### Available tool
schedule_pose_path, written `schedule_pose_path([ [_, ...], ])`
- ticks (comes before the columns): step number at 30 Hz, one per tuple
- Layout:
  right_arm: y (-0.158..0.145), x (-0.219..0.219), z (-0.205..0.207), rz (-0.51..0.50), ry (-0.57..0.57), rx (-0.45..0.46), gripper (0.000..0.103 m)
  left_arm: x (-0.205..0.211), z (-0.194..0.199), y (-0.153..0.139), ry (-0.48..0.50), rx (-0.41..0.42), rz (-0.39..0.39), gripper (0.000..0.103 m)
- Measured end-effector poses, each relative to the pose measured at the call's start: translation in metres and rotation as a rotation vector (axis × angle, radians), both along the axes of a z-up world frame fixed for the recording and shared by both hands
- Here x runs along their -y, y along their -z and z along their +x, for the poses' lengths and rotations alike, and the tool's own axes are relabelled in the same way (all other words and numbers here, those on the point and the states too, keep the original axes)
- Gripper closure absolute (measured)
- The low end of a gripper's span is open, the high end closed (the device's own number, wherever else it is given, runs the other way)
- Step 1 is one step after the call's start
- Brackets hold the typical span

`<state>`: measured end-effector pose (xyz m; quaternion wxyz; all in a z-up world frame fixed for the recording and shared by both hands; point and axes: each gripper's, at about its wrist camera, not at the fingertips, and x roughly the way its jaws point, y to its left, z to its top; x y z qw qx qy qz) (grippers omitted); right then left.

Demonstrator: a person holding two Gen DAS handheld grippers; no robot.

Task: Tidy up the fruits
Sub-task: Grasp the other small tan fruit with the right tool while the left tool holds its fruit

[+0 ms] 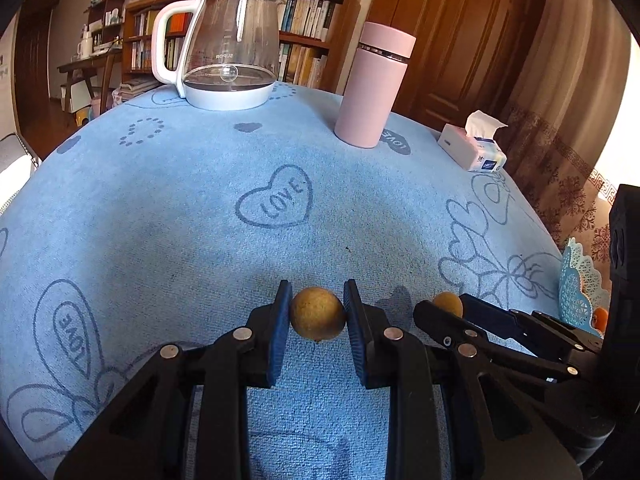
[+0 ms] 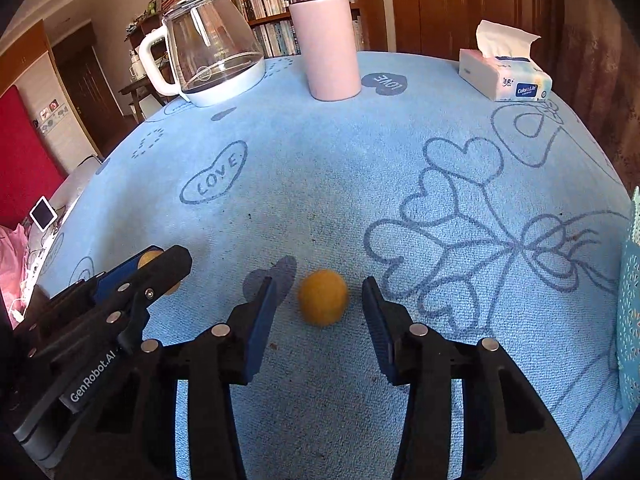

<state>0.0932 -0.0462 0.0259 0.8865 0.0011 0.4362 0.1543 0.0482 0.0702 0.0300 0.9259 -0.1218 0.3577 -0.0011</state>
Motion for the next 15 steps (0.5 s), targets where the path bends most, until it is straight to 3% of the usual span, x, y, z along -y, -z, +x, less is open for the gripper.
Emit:
schedule_pose_path([
  [4, 0.003, -0.005, 0.0, -0.066, 0.011, 0.022, 0.078, 0.001, 0.0, 0.0, 0.003, 0.002, 0.002, 0.076],
  [15, -0.01, 0.004, -0.017, -0.052, 0.038, 0.063, 0.078, 0.003, 0.0, 0.0, 0.011, 0.003, 0.003, 0.076],
])
